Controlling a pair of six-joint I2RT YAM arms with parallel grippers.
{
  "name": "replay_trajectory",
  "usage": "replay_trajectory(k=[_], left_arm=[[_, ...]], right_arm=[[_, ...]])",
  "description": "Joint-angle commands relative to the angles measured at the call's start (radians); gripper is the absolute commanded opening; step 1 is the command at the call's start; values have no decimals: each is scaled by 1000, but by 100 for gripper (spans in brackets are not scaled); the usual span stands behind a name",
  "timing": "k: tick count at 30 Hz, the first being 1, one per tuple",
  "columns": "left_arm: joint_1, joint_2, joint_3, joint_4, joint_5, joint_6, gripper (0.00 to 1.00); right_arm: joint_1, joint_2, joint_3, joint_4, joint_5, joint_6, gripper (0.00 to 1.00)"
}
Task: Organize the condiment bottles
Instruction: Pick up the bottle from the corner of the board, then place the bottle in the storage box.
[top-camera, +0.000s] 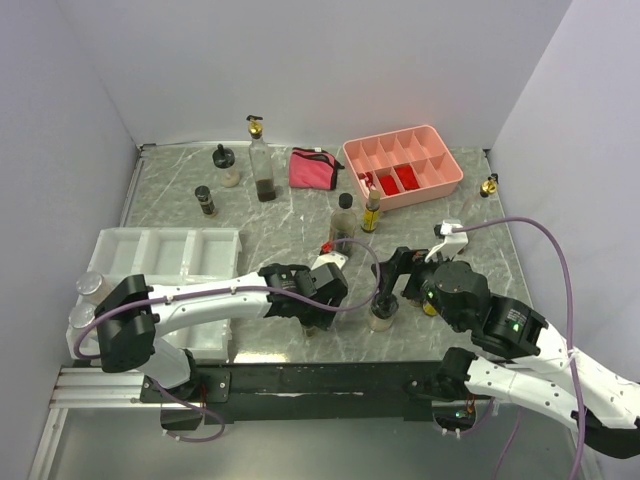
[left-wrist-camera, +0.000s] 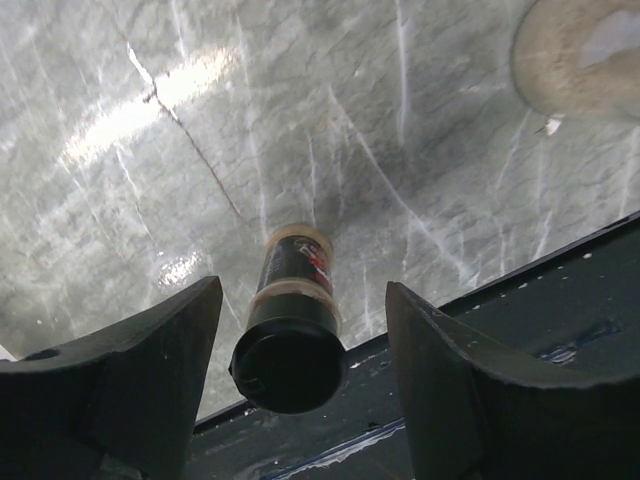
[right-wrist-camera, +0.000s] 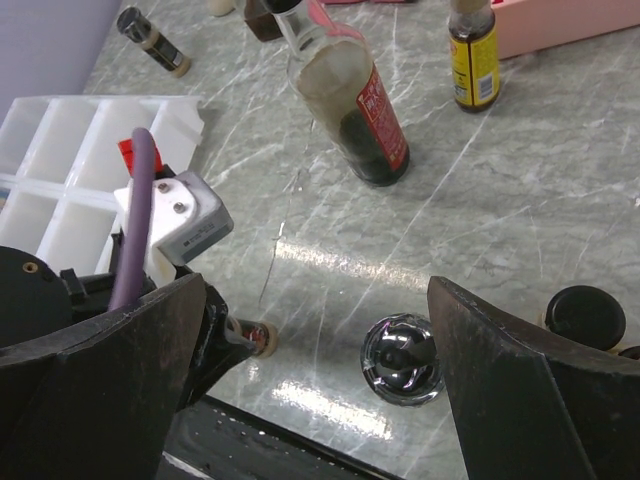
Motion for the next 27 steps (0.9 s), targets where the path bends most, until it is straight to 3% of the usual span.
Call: replay_trajectory(k=[1,6,9,12,17,20,26,27], left_arm=[[-3,-21,-36,6,2,-37,71],[-3,-12,-42,-12,-12,-75,64],[-3,-32,-43,-13,-18,-91,44],[6,-47,-36,-50,-70,-120,1],[99,-80,12,-196,-225,-206,1],[193,-155,47,-182,-202,-194,1],[459,-331,95,-78,-225,-148,1],[563,-348,95,-28,-213,-114,1]], right_arm=[[2,-23,2,24,12,11,100],[2,-38,2,13,17,13,100],[2,-43,-2,11,14,14,100],[2,-46,-1,10,16,16,100],[2,-55,-2,7,14,16,100],[2,-64,-13,8,14,14,100],[2,-75,-13,-2,20,7,100],[2,-76,-11,-2,22,5,100]])
